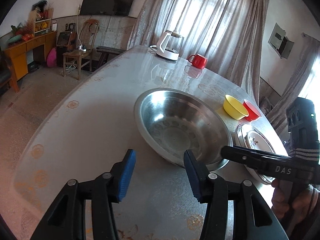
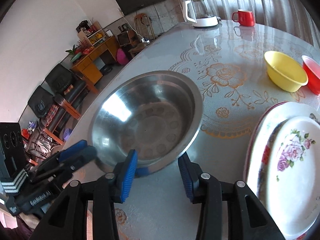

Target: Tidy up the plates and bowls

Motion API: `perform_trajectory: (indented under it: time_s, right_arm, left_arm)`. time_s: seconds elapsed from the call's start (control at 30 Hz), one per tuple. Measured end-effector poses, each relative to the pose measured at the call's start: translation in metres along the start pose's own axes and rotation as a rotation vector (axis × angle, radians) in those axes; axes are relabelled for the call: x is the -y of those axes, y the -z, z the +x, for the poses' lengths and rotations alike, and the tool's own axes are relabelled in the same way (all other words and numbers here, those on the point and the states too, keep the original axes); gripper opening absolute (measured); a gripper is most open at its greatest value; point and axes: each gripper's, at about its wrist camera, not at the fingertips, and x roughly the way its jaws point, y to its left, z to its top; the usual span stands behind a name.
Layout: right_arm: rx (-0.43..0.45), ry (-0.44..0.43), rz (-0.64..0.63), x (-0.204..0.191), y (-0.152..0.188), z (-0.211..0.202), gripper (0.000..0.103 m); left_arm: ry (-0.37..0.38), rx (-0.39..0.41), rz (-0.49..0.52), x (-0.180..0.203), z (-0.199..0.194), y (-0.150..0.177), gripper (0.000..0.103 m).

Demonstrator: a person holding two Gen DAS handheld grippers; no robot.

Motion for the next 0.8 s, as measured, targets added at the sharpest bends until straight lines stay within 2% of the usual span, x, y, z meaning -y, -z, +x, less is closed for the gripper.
perform_trajectory:
  time_s: [0.23, 0.43, 0.7, 0.8]
  right_arm:
    - [0.098, -0.022, 0.024, 0.023, 0.009, -0.039, 0.047]
    - [0.197, 0.043, 0.177, 0.088, 0.003, -0.072, 0.049]
    - [0.273, 0.077, 0.387, 0.167, -0.019, -0.091, 0.049]
    - [0.278, 0.095, 0.437, 0.189, -0.03, -0.087, 0.049]
  left_arm:
    - [-0.011, 0.022, -0.017, 0.003, -0.005, -0.018, 0.055]
    - [0.014, 0.001, 0.033, 0.043, 0.015, -0.048, 0.055]
    - [0.112, -0.121, 0.047, 0.111, 0.076, -0.091, 0.057]
    - [0.14, -0.154, 0.065, 0.137, 0.099, -0.104, 0.065]
